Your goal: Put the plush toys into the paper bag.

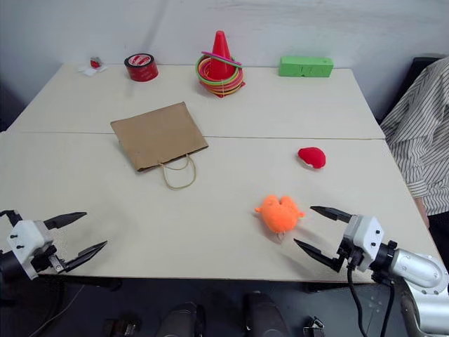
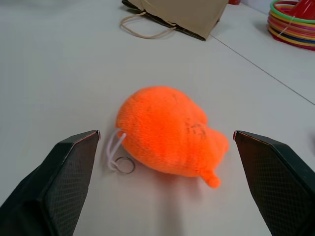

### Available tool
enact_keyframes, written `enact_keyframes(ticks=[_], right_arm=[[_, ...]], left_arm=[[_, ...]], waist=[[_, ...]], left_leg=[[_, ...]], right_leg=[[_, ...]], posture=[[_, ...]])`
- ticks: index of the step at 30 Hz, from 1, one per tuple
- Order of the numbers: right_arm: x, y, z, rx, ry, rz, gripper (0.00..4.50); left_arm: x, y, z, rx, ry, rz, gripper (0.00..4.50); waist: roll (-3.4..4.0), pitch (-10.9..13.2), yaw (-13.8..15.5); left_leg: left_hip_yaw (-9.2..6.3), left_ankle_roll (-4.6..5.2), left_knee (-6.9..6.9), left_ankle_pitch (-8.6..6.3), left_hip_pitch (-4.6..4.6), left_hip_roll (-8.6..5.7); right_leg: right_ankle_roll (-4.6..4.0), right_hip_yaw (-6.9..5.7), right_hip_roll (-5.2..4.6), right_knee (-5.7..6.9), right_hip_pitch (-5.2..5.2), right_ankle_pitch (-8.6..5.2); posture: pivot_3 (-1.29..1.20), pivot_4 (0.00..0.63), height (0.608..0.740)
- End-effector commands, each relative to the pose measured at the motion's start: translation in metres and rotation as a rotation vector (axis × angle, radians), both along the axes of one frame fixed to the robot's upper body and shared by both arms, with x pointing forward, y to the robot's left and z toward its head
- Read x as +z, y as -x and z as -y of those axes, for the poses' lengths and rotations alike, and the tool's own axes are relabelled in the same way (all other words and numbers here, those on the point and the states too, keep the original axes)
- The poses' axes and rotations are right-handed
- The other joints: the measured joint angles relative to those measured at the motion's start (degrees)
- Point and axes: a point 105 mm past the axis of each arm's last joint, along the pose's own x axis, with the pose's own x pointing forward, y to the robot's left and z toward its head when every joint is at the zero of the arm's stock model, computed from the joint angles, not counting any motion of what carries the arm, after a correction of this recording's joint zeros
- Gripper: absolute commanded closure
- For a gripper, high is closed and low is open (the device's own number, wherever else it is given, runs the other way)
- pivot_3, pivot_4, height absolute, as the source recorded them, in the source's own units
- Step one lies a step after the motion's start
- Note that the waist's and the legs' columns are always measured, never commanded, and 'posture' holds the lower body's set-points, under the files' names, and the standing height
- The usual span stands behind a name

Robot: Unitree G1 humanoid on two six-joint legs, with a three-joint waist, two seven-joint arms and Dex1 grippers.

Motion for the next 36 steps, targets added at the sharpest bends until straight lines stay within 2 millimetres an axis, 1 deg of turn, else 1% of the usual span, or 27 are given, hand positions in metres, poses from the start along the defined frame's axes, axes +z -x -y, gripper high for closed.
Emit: enact_keyframes(ticks=[1, 2, 5, 6, 8, 9, 10, 13, 14, 15, 18, 19, 21, 22, 24, 25, 28, 29, 30, 31, 33, 34, 36], right_arm=[[0.009, 0.008, 0.002, 0.019, 0.028, 0.021, 0.06], [0.01, 0.008, 0.001, 0.022, 0.023, 0.022, 0.06], [0.025, 0.006, -0.014, 0.03, -0.057, 0.065, 0.06], [0.035, 0.003, -0.022, 0.036, -0.107, 0.09, 0.06], [0.05, -0.001, -0.033, 0.036, -0.199, 0.115, 0.06], [0.059, -0.004, -0.038, 0.028, -0.249, 0.139, 0.06], [0.065, -0.007, -0.041, 0.021, -0.276, 0.152, 0.06], [0.081, -0.014, -0.057, 0.014, -0.357, 0.22, 0.06], [0.083, -0.015, -0.06, 0.013, -0.371, 0.23, 0.06], [0.084, -0.016, -0.062, 0.012, -0.377, 0.234, 0.06], [0.078, -0.019, -0.075, 0.018, -0.376, 0.236, 0.06], [0.076, -0.019, -0.077, 0.02, -0.373, 0.239, 0.06], [0.076, -0.019, -0.08, 0.02, -0.372, 0.242, 0.0], [0.075, -0.019, -0.08, 0.019, -0.37, 0.245, 0.0], [0.075, -0.018, -0.08, 0.018, -0.363, 0.249, 0.0], [0.074, -0.018, -0.079, 0.011, -0.358, 0.253, 0.0], [0.069, -0.018, -0.075, -0.004, -0.341, 0.251, 0.0], [0.066, -0.018, -0.074, -0.004, -0.332, 0.245, 0.0], [0.063, -0.019, -0.074, -0.004, -0.32, 0.239, 0.0], [0.061, -0.019, -0.074, 0.0, -0.306, 0.233, 0.0], [0.058, -0.024, -0.075, -0.005, -0.289, 0.216, 0.0], [0.057, -0.025, -0.08, 0.022, -0.303, 0.176, 0.0], [0.056, -0.025, -0.09, 0.075, -0.316, 0.124, 0.38]], left_arm=[[0.003, 0.002, -0.001, -0.036, -0.036, -0.004, 0.0], [0.004, 0.001, 0.0, -0.042, -0.023, -0.009, 0.0], [0.016, -0.009, 0.01, -0.072, 0.041, -0.037, 0.0], [0.024, -0.017, 0.017, -0.087, 0.067, -0.048, 0.0], [0.04, -0.034, 0.026, -0.101, 0.084, -0.013, 0.0], [0.047, -0.045, 0.033, -0.121, 0.058, 0.014, 0.0], [0.051, -0.052, 0.037, -0.132, 0.036, 0.032, 0.0], [0.067, -0.097, 0.067, -0.194, -0.027, 0.109, 0.0], [0.069, -0.107, 0.075, -0.21, -0.039, 0.122, 0.0], [0.07, -0.112, 0.079, -0.219, -0.045, 0.126, 0.0], [0.058, -0.149, 0.104, -0.254, -0.142, 0.152, 0.0], [0.055, -0.157, 0.111, -0.265, -0.158, 0.156, 0.0], [0.049, -0.165, 0.116, -0.292, -0.204, 0.161, 0.41], [0.046, -0.17, 0.117, -0.298, -0.239, 0.169, 0.63], [0.047, -0.18, 0.12, -0.29, -0.256, 0.196, 1.21], [0.048, -0.182, 0.122, -0.295, -0.256, 0.201, 1.6], [0.045, -0.179, 0.127, -0.358, -0.248, 0.186, 2.52], [0.044, -0.177, 0.127, -0.377, -0.252, 0.174, 2.9], [0.044, -0.176, 0.126, -0.389, -0.255, 0.166, 3.17], [0.047, -0.176, 0.125, -0.39, -0.248, 0.168, 3.49], [0.057, -0.172, 0.128, -0.416, -0.161, 0.153, 4.1], [0.063, -0.169, 0.131, -0.437, -0.122, 0.145, 4.47], [0.072, -0.161, 0.134, -0.484, -0.071, 0.123, 4.5]], waist=[[-0.01, 0.0, 0.0], [-0.03, 0.0, 0.0], [-0.01, 0.0, 0.0], [-0.01, 0.0, 0.0], [-0.02, 0.0, 0.1], [-0.01, 0.0, 0.1], [-0.01, 0.0, 0.2], [-0.02, 0.0, 0.5], [-0.04, 0.0, 0.5], [-0.03, 0.0, 0.4], [-0.02, 0.0, 0.2], [-0.05, 0.0, 0.1], [-0.05, 0.0, 0.0], [-0.06, 0.0, -0.1], [-0.07, 0.0, -0.1], [-0.07, 0.0, -0.1], [-0.07, 0.0, 0.2], [-0.07, 0.0, 0.2], [-0.07, 0.0, 0.1], [-0.07, 0.0, 0.1], [-0.07, 0.0, 0.1], [-0.07, 0.0, 0.1], [-0.07, 0.0, 0.0]], left_leg=[[0.02, 0.0, 0.0, 0.0, 0.0, 0.0], [0.02, 0.0, 0.0, 0.0, 0.0, 0.0], [0.02, 0.0, 0.01, 0.0, 0.0, 0.0], [0.0, 0.0, 0.02, 0.0, 0.01, 0.01], [-0.02, -0.03, 0.03, 0.02, 0.03, 0.02], [-0.03, -0.08, 0.05, 0.05, 0.01, 0.02], [-0.03, -0.08, 0.04, 0.05, 0.02, 0.0], [-0.01, -0.13, 0.04, 0.06, -0.01, -0.03], [-0.04, -0.13, 0.08, 0.07, -0.1, -0.03], [-0.01, -0.15, 0.12, 0.08, -0.2, -0.04], [0.06, -0.14, 0.12, 0.07, -0.37, -0.01], [0.07, -0.14, 0.19, 0.06, -0.45, -0.02], [0.17, -0.13, 0.43, 0.1, -1.06, -0.04], [0.23, -0.15, 0.49, 0.11, -1.18, -0.04], [0.37, -0.16, 0.52, 0.12, -1.21, -0.01], [0.37, -0.16, 0.55, 0.13, -1.22, 0.0], [0.37, -0.13, 0.58, 0.14, -1.2, -0.01], [0.38, -0.13, 0.6, 0.14, -1.2, -0.01], [0.38, -0.14, 0.61, 0.14, -1.2, -0.02], [0.4, -0.14, 0.63, 0.14, -1.2, -0.01], [0.41, -0.14, 0.66, 0.14, -1.19, -0.01], [0.41, -0.14, 0.68, 0.14, -1.19, -0.01], [0.41, -0.14, 0.72, 0.14, -1.2, 0.01]], right_leg=[[0.0, 0.01, -0.01, -0.01, 0.0, 0.0], [0.0, 0.01, -0.01, -0.02, 0.0, 0.0], [0.0, 0.02, -0.02, 0.01, 0.0, 0.0], [-0.01, 0.02, -0.01, 0.06, 0.0, -0.01], [-0.03, 0.01, 0.01, 0.16, -0.01, -0.02], [-0.03, 0.01, 0.01, 0.19, -0.04, -0.02], [-0.03, 0.02, 0.0, 0.2, -0.04, -0.01], [-0.02, 0.01, 0.01, 0.18, -0.06, -0.01], [0.0, -0.02, 0.05, 0.17, -0.09, 0.0], [0.03, 0.02, 0.1, 0.19, -0.17, 0.02], [0.11, 0.08, 0.19, 0.21, -0.32, 0.01], [0.14, 0.07, 0.22, 0.19, -0.39, -0.01], [0.19, 0.14, 0.24, 0.45, -1.11, 0.01], [0.2, 0.2, 0.26, 0.6, -1.27, 0.02], [0.2, 0.3, 0.31, 0.6, -1.4, 0.02], [0.2, 0.3, 0.31, 0.58, -1.43, 0.02], [0.2, 0.3, 0.29, 0.65, -1.42, 0.02], [0.2, 0.3, 0.28, 0.66, -1.41, 0.02], [0.2, 0.3, 0.28, 0.66, -1.4, 0.02], [0.21, 0.31, 0.28, 0.67, -1.4, 0.02], [0.21, 0.32, 0.29, 0.71, -1.4, 0.02], [0.21, 0.32, 0.29, 0.73, -1.4, 0.02], [0.2, 0.32, 0.3, 0.77, -1.41, 0.02]], posture=[[0.0, 0.15, 0.74], [0.0, 0.15, 0.74], [0.0, 0.15, 0.74], [0.0, 0.15, 0.74], [0.0, 0.15, 0.74], [0.0, 0.15, 0.74], [0.0, 0.15, 0.74], [0.0, 0.15, 0.74], [0.0, 0.15, 0.74], [0.0, 0.15, 0.74], [0.0, 0.15, 0.74], [0.0, 0.15, 0.74], [0.0, 0.15, 0.74], [0.0, 0.15, 0.74], [0.0, 0.15, 0.74], [0.0, 0.15, 0.74], [0.0, 0.15, 0.74], [0.0, 0.15, 0.74], [0.0, 0.15, 0.74], [0.0, 0.15, 0.74], [0.0, 0.15, 0.74], [0.0, 0.15, 0.74], [0.0, 0.15, 0.74]])
